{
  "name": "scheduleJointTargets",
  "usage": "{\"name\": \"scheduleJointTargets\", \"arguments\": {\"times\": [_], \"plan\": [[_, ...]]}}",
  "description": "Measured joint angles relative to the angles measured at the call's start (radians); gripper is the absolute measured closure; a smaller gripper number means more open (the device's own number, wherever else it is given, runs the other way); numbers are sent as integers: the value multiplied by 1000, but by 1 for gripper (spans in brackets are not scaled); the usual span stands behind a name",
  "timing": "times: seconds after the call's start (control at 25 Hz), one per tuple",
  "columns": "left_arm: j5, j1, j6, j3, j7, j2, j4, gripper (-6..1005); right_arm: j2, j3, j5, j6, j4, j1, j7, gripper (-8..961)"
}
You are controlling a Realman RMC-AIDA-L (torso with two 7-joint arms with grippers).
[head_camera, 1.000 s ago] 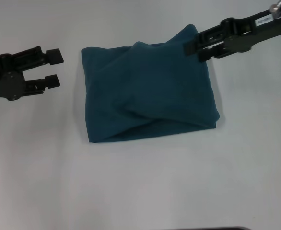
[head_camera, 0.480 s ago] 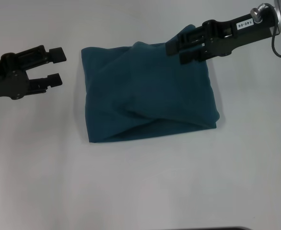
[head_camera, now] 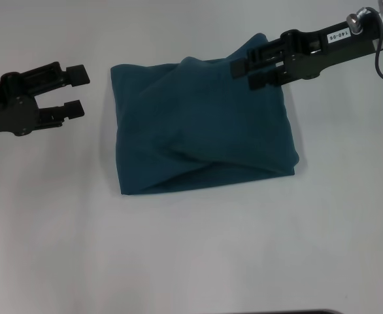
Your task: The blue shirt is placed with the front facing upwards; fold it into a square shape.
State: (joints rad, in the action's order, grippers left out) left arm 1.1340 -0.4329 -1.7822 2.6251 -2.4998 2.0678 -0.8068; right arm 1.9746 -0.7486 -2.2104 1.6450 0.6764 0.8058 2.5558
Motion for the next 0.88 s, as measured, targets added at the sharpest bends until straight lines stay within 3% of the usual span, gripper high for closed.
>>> {"name": "scheduleJointTargets", "arguments": {"times": [0.12,0.24,0.4,0.52,0.68,0.88], "plan": [[12,-3,-21,2,50,-1,0,79,10,5,35,12,3,0,-87,125],[73,-2,-102,39,286,0,4,79,39,10,137,-4,15,-33,-312,121],[134,64,-120,78,721,31,9,79,91,7,167,-90,81,-119,-679,116],[129,108,-110,69,875,44,5,79,118,-9,175,-80,109,-187,-949,112],[105,150,-131,38,902,42,8,80,115,-11,230,17,65,-252,-1084,78],[82,222,-147,1,1009,56,4,80,120,-17,285,121,-34,-355,-1327,60]]}}
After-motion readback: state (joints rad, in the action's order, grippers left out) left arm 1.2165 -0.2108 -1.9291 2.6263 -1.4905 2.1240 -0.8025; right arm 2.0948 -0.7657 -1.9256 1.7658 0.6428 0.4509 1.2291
